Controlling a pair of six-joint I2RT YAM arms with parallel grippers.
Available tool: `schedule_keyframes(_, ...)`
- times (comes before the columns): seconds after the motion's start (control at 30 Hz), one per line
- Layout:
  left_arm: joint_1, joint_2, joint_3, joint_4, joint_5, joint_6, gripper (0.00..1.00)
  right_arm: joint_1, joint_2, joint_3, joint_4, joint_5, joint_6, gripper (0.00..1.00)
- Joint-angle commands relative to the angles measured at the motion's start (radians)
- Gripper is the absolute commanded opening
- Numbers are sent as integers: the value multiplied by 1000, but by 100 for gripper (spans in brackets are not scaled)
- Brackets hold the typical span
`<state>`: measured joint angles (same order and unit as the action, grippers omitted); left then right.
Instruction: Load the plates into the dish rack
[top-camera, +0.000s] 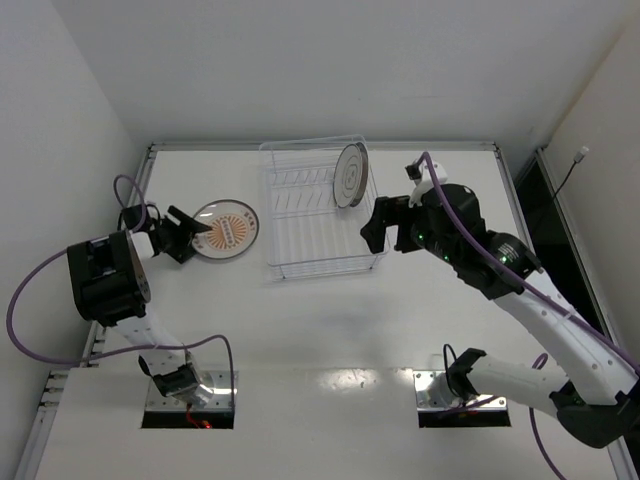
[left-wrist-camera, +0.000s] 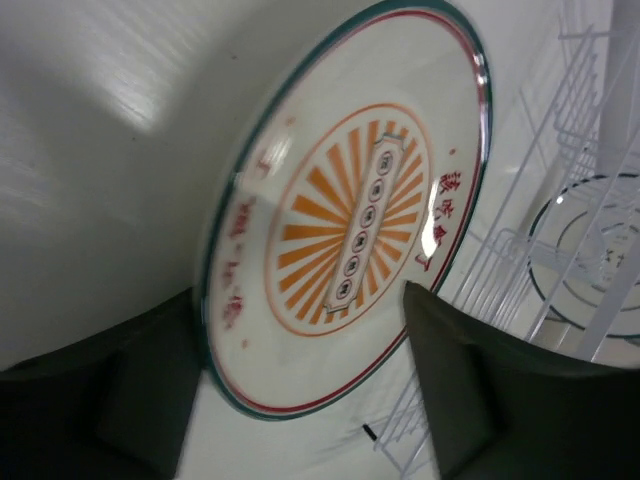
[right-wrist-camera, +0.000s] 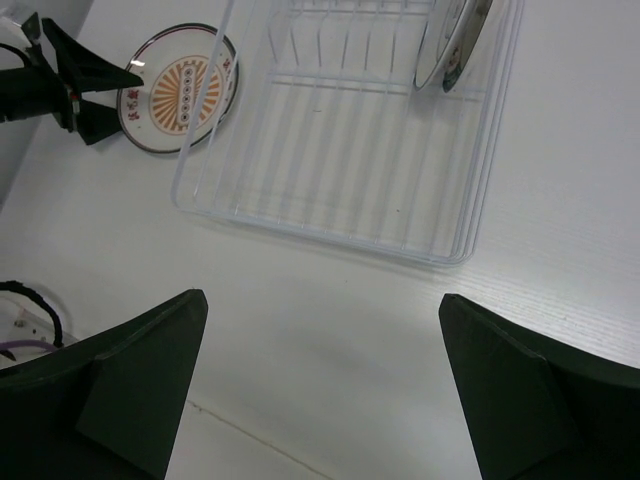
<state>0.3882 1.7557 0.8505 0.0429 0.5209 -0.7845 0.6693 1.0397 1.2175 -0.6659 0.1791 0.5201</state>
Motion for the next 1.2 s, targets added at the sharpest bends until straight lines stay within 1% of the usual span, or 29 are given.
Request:
schedule_keyframes(0.0,-5,111,-2,-31,48,14,61,-5,-23,-9,-18,13,1,99)
schedule_keyframes(0.07,-5,137,7,-31,64,14,48,-5,-33,-9,-29,40,1,99)
schedule_keyframes(0.1,-5,148,16,-31,88,14,38,-5,-33,-9,-29,49,1,99)
schedule_keyframes(0.13,-5,148,16,-31,88,24,32,-5,-44,-9,-38,63,-8,99)
schedule_keyframes(0.17,-5,163,25,-31,105,24,24,-5,-44,0,-38,63,-8,97)
schedule_keyframes(0.2,-5,163,25,-31,114,36,14,-5,-44,1,-38,74,-8,97)
schedule_keyframes(0.23,-5,163,36,-40,128,36,0,-14,-44,10,-47,74,-8,97)
schedule_keyframes(0.33,6,101,36,-29,114,50,0,-14,-44,20,-47,74,-17,97)
schedule_keyframes(0.37,6,32,26,-9,114,59,0,-14,-44,20,-57,74,-17,97)
schedule_keyframes(0.43,15,-48,12,23,105,59,0,-14,-44,20,-57,62,-17,97)
schedule_keyframes(0.53,15,-223,-37,135,137,47,0,-14,-44,20,-25,1,-17,97)
schedule_keyframes(0.6,15,-295,-50,196,163,36,0,-23,-44,-6,3,-78,-17,97)
schedule_keyframes(0.63,15,-355,-50,196,163,50,0,-23,-44,-6,27,-125,-17,97)
schedule_keyframes(0.7,15,-401,-60,250,176,50,0,-34,-44,-15,37,-165,-17,97)
schedule_keyframes(0.73,24,-416,-60,276,212,35,0,-34,-44,-15,61,-199,-17,96)
schedule_keyframes(0.77,24,-427,-86,367,246,-13,0,-34,-44,-15,71,-216,-17,96)
schedule_keyframes(0.8,24,-427,-103,447,336,-57,0,-45,-35,-24,80,-249,-17,96)
schedule_keyframes(0.83,24,-400,-126,551,385,-121,0,-45,-35,-24,103,-265,-17,96)
schedule_keyframes(0.87,24,-380,-170,792,433,-280,0,-56,-24,-33,117,-283,-28,96)
schedule_keyframes(0.9,24,-359,-186,899,497,-354,0,-56,-24,-42,136,-329,-37,95)
schedule_keyframes(0.93,24,-337,-197,999,516,-422,0,-68,-24,-56,202,-351,-37,95)
schedule_keyframes(0.97,14,-302,-211,1172,527,-541,0,-68,-15,-87,238,-372,-37,95)
schedule_keyframes(1.0,3,-283,-211,1262,527,-599,0,-83,-15,-99,274,-424,-37,94)
schedule_keyframes(1.03,-12,-263,-211,1334,556,-649,0,-83,-3,-111,355,-449,-25,94)
schedule_keyframes(1.07,-31,-246,-211,1397,565,-694,0,-95,8,-122,394,-466,-25,94)
schedule_keyframes(1.1,-76,-230,-211,1499,565,-764,0,-105,41,-134,428,-487,-16,94)
schedule_keyframes(1.13,-101,-217,-211,1528,579,-786,0,-105,63,-134,490,-497,-15,94)
schedule_keyframes(1.17,-126,-208,-211,1545,591,-797,0,-115,89,-134,518,-497,-15,94)
